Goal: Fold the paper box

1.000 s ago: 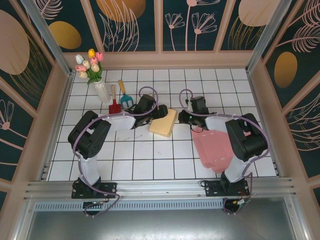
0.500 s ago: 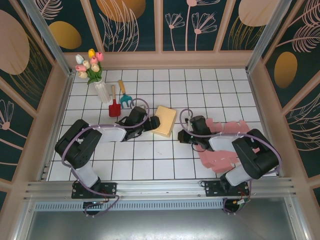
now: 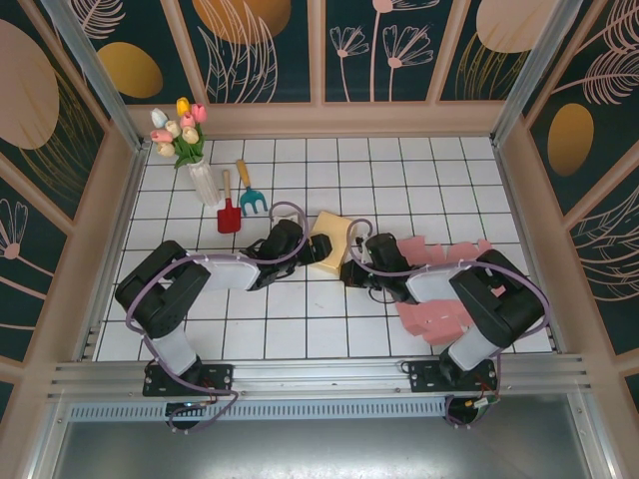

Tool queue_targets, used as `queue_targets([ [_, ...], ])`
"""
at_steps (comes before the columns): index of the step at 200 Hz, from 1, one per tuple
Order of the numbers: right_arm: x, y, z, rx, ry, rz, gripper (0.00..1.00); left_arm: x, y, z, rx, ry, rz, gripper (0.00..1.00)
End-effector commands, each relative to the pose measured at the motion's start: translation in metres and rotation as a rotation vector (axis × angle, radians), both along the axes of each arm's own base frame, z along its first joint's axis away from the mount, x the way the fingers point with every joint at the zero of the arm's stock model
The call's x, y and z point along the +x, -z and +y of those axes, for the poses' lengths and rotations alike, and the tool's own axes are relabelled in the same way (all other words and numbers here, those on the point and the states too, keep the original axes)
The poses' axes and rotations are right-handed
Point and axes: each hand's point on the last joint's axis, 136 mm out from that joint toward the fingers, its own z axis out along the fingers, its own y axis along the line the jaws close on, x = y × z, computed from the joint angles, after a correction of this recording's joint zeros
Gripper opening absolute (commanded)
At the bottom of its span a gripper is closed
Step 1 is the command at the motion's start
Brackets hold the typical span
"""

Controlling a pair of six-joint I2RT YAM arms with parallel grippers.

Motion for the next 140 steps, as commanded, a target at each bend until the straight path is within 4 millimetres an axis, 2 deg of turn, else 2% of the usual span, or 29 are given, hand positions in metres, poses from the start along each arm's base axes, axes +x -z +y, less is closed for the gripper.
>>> queue_targets([
  [1, 0.008, -0.049, 0.044, 0.213, -0.064, -0.092, 0.00, -0.017, -0.012, -0.034, -0.139, 0.064, 0.017, 0.82],
  [20, 0.012, -0.056, 0.053, 0.238, -0.053, -0.108, 0.00, -0.020, -0.015, -0.040, -0.164, 0.074, 0.025, 0.81],
  [53, 0.024, -0.061, 0.044, 0.275, 0.056, -0.144, 0.00, -0.020, -0.018, -0.036, -0.170, 0.053, 0.019, 0.81],
  [72, 0.025, -0.060, 0.046, 0.267, 0.067, -0.147, 0.00, -0.017, -0.018, -0.032, -0.139, 0.037, 0.016, 0.82],
  [91, 0.021, -0.052, 0.039, 0.183, 0.087, -0.156, 0.00, -0.005, -0.017, -0.016, -0.049, -0.023, -0.008, 0.83],
  [95, 0.020, -0.049, 0.035, 0.160, 0.096, -0.160, 0.00, -0.001, -0.028, -0.012, -0.047, -0.038, -0.030, 0.83],
  [110, 0.018, -0.045, 0.019, 0.087, 0.129, -0.178, 0.00, 0.012, -0.037, 0.005, 0.006, -0.092, -0.051, 0.83],
  [140, 0.017, -0.051, -0.013, -0.083, 0.168, -0.239, 0.15, 0.029, -0.056, 0.043, 0.083, -0.206, -0.085, 0.85],
])
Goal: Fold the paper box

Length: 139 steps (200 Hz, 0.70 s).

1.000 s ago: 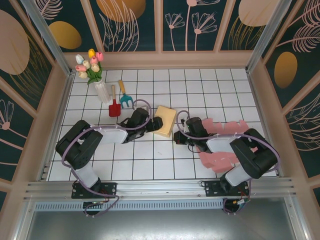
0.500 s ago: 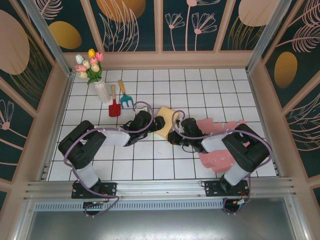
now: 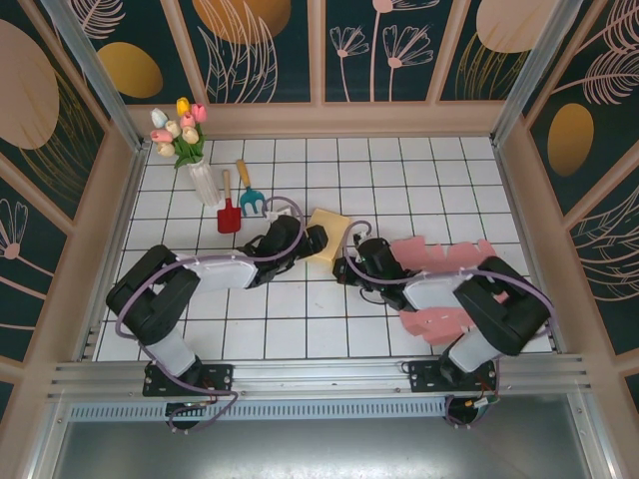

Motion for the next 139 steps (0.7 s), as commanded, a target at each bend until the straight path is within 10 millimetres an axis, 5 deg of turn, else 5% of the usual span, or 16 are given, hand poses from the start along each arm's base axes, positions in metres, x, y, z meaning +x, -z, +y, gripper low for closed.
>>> queue_targets([
  [1, 0.007, -0.018, -0.023, -0.120, 0.051, -0.105, 0.16, 0.011, -0.028, 0.025, 0.056, -0.075, -0.041, 0.85],
  [32, 0.014, -0.043, -0.034, -0.255, 0.024, -0.187, 0.39, 0.001, -0.033, 0.051, 0.058, -0.164, -0.050, 0.85],
  [56, 0.038, -0.063, -0.036, -0.401, -0.005, -0.260, 0.59, -0.023, -0.021, 0.051, -0.019, -0.175, -0.002, 0.84],
  [97, 0.093, -0.062, -0.030, -0.412, -0.142, -0.245, 0.66, -0.058, -0.013, 0.027, -0.189, -0.116, 0.038, 0.83],
  [139, 0.125, -0.041, -0.019, -0.364, -0.253, -0.217, 0.69, -0.063, -0.024, 0.016, -0.295, -0.092, 0.020, 0.81],
])
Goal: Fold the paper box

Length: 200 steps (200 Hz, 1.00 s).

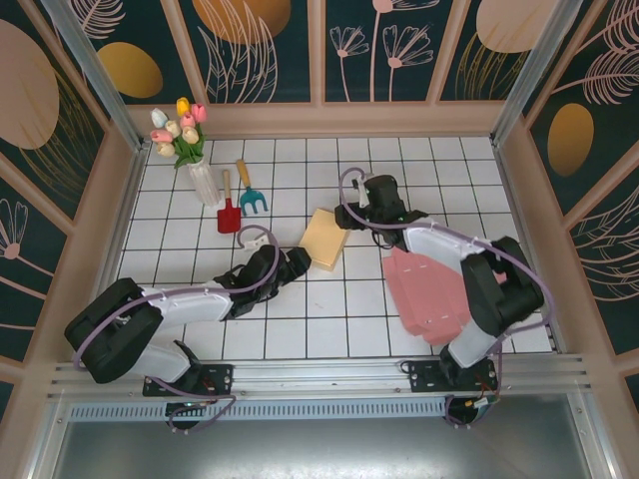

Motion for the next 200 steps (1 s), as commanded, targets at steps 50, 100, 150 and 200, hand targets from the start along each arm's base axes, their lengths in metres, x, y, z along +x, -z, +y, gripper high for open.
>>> queue_targets([
  [50, 0.010, 0.018, 0.031, 0.025, -0.226, 0.053, 0.70, 0.003, -0.025, -0.030, -0.218, 0.022, -0.030, 0.81],
  [100, 0.020, 0.031, 0.037, -0.009, -0.261, 0.084, 0.71, 0.006, -0.016, -0.036, -0.217, 0.019, -0.006, 0.80],
  [150, 0.015, 0.046, 0.042, 0.009, -0.280, 0.127, 0.70, 0.014, -0.009, -0.043, -0.198, 0.014, 0.001, 0.80],
  [200, 0.004, 0.047, 0.041, 0.039, -0.286, 0.142, 0.69, 0.032, -0.003, -0.059, -0.175, 0.014, 0.002, 0.80],
])
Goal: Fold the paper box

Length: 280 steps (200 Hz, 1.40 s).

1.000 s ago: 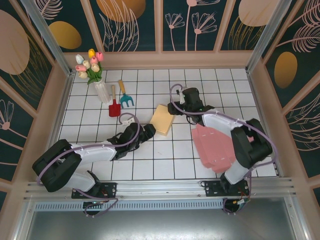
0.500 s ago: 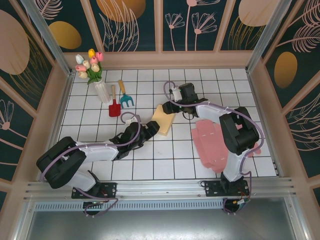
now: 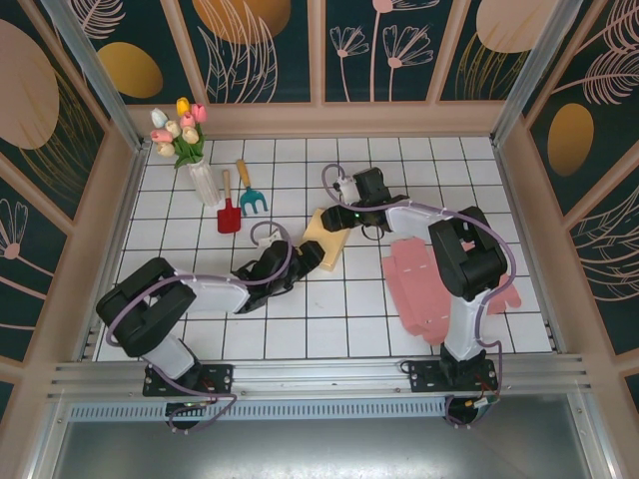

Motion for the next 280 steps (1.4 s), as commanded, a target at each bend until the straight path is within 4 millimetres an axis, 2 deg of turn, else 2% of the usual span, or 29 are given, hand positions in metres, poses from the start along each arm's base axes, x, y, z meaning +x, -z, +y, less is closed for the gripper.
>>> queue_targets([
  [1, -0.010, -0.001, 0.000, 0.028, -0.022, 0.018, 0.69, 0.013, -0.012, -0.017, -0.032, 0.004, -0.030, 0.80],
  [28, -0.015, -0.008, 0.000, 0.058, -0.013, 0.021, 0.67, 0.031, -0.016, -0.020, 0.013, -0.019, -0.053, 0.81],
  [42, -0.017, -0.015, 0.000, 0.084, -0.006, 0.018, 0.66, 0.042, -0.027, -0.022, 0.000, -0.021, -0.072, 0.81],
  [44, -0.017, -0.015, 0.000, 0.089, -0.005, 0.018, 0.66, 0.044, -0.018, -0.022, 0.013, -0.020, -0.058, 0.81],
  [48, -0.018, -0.018, 0.001, 0.101, -0.002, 0.017, 0.66, 0.047, -0.017, -0.022, 0.015, -0.017, -0.055, 0.81],
  [89, -0.014, -0.040, 0.014, 0.237, 0.028, 0.024, 0.61, 0.084, -0.024, -0.021, 0.001, 0.001, -0.049, 0.81],
  [111, -0.008, -0.048, 0.018, 0.285, 0.059, 0.010, 0.60, 0.103, -0.031, -0.014, 0.056, -0.014, -0.064, 0.81],
  [117, -0.005, -0.050, 0.019, 0.295, 0.072, 0.005, 0.60, 0.105, -0.026, -0.008, 0.084, -0.019, -0.058, 0.81],
  [122, -0.003, -0.051, 0.019, 0.303, 0.080, 0.000, 0.60, 0.114, -0.037, -0.010, 0.084, -0.025, -0.078, 0.81],
  [142, 0.004, -0.055, 0.022, 0.338, 0.102, -0.009, 0.60, 0.133, -0.042, -0.002, 0.123, -0.033, -0.080, 0.81],
  [172, 0.010, -0.051, 0.029, 0.367, 0.116, 0.000, 0.60, 0.155, -0.043, 0.003, 0.166, -0.022, -0.067, 0.81],
  [213, 0.014, -0.042, 0.040, 0.382, 0.123, 0.013, 0.60, 0.181, -0.028, 0.025, 0.246, -0.052, -0.029, 0.82],
  [253, 0.015, -0.035, 0.052, 0.392, 0.111, 0.021, 0.60, 0.194, -0.018, 0.049, 0.303, -0.076, 0.000, 0.82],
  [280, 0.017, -0.034, 0.052, 0.388, 0.120, 0.007, 0.60, 0.200, -0.010, 0.065, 0.352, -0.101, 0.020, 0.82],
])
